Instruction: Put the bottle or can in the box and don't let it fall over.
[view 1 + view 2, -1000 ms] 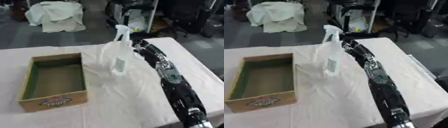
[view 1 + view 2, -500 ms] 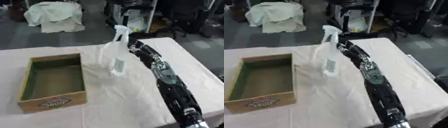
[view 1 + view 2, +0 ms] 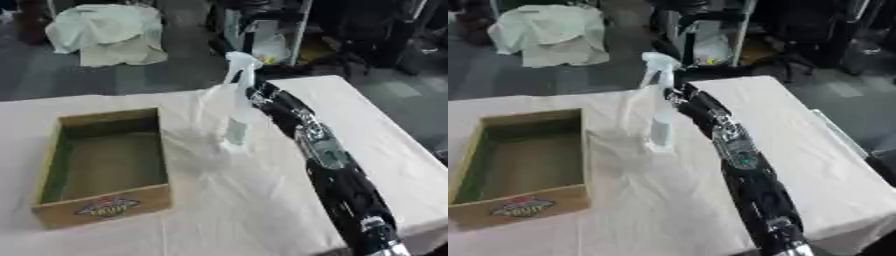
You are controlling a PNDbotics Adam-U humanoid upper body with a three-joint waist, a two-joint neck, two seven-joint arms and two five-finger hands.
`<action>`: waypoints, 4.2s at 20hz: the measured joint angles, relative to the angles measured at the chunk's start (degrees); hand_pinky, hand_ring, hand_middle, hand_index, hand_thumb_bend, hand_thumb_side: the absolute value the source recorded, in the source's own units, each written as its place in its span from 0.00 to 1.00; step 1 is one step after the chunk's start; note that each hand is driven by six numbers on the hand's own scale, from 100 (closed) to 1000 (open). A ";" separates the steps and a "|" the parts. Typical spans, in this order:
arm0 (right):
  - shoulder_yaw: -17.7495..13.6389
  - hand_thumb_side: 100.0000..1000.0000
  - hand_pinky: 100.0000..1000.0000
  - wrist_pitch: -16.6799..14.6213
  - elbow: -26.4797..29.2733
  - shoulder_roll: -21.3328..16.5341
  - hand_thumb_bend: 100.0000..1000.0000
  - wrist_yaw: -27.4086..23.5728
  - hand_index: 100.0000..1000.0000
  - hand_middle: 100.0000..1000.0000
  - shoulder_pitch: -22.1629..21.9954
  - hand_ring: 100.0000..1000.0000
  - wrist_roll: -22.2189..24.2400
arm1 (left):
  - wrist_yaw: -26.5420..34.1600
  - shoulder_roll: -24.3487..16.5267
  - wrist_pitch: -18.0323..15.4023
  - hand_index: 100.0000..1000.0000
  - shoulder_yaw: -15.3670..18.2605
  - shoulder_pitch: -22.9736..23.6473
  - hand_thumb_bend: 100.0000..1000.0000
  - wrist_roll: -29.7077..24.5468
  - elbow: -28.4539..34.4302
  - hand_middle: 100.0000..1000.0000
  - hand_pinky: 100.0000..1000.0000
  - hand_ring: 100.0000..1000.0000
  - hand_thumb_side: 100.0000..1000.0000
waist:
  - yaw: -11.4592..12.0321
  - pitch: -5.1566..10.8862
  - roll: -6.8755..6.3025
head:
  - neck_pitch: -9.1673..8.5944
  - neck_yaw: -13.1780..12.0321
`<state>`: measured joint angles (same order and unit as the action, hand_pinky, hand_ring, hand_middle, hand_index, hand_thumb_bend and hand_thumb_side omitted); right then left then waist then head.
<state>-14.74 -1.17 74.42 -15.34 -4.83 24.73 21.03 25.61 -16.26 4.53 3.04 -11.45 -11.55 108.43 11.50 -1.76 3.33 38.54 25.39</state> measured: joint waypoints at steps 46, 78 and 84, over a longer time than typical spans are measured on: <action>-0.63 0.41 1.00 -1.14 -2.95 -0.49 0.00 0.92 1.00 1.00 3.29 1.00 0.95 | -0.57 0.00 -0.11 0.81 -0.03 -0.07 0.04 -1.40 -0.01 1.00 1.00 1.00 0.77 | -0.07 -0.71 -0.35 | -1.49 1.47; 0.36 0.41 0.97 -0.69 -3.04 0.51 0.00 1.54 0.99 1.00 3.98 1.00 1.81 | -0.76 0.01 0.04 0.81 -0.03 -0.07 0.03 -1.79 -0.01 1.00 1.00 1.00 0.77 | 0.20 -1.03 -0.43 | -2.03 2.05; 0.36 0.41 0.96 -0.22 -3.04 0.55 0.00 1.53 0.97 1.00 4.05 1.00 1.50 | -0.81 0.01 0.00 0.81 -0.03 -0.07 0.03 -2.05 -0.01 1.00 1.00 1.00 0.77 | 0.20 -1.07 -0.51 | -2.39 2.51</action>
<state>-14.38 -1.39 71.37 -14.78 -3.30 28.78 22.53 24.80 -16.24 4.54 3.01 -11.52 -13.60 108.42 11.70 -2.83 2.82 36.15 27.90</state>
